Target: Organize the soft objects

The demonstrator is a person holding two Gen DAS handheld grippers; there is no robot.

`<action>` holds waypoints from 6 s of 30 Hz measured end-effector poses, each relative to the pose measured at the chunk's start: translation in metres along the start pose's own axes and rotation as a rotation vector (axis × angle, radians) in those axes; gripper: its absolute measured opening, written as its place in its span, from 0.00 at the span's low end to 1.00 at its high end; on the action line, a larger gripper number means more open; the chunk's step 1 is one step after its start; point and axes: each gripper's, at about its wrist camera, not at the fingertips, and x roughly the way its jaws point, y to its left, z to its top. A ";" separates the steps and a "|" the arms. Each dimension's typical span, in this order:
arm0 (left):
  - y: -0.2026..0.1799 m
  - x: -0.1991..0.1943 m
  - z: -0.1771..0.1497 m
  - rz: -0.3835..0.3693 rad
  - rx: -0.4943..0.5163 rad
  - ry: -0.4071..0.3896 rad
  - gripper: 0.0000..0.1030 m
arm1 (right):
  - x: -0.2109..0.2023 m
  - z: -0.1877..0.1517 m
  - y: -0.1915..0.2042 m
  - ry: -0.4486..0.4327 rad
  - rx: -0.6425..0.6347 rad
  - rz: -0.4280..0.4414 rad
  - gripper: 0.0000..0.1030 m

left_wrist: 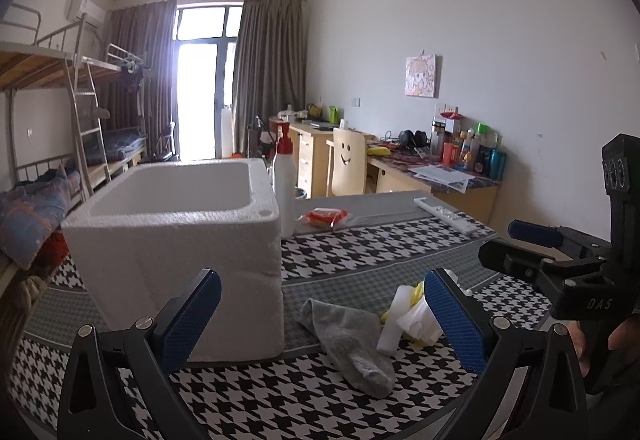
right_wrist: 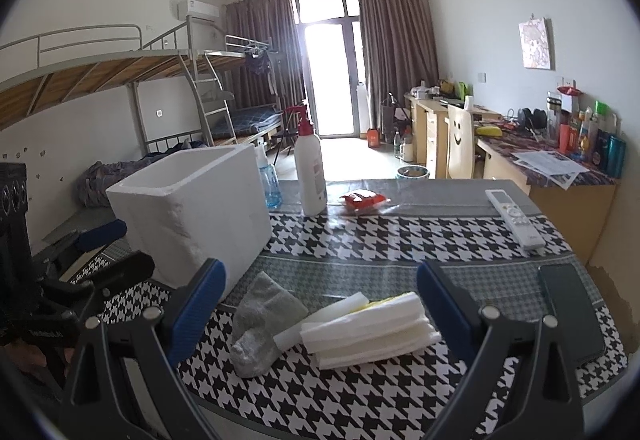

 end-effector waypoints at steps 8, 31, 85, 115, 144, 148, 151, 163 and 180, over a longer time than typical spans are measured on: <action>-0.006 0.012 -0.012 -0.028 -0.001 0.055 0.99 | 0.005 -0.011 -0.002 0.023 -0.010 -0.029 0.95; -0.010 0.041 -0.030 -0.066 -0.021 0.172 0.99 | 0.040 -0.043 -0.024 0.181 0.053 -0.031 0.95; -0.013 0.097 -0.062 -0.117 -0.042 0.446 0.69 | 0.063 -0.061 -0.077 0.322 0.169 -0.092 0.13; -0.014 0.089 -0.062 -0.145 -0.010 0.440 0.15 | 0.090 -0.047 -0.043 0.351 0.282 0.008 0.68; -0.010 0.083 -0.060 -0.166 -0.012 0.421 0.14 | 0.054 -0.039 -0.056 0.269 0.262 -0.033 0.07; -0.011 0.075 -0.058 -0.171 -0.006 0.404 0.11 | 0.044 -0.041 -0.054 0.256 0.250 -0.055 0.07; -0.011 0.069 -0.055 -0.172 0.002 0.390 0.09 | 0.034 -0.044 -0.055 0.253 0.238 -0.074 0.07; -0.009 0.055 -0.046 -0.161 0.005 0.349 0.08 | 0.009 -0.053 -0.081 0.253 0.289 -0.163 0.08; -0.007 0.060 -0.053 -0.140 0.010 0.370 0.08 | 0.036 -0.076 -0.102 0.352 0.377 -0.249 0.64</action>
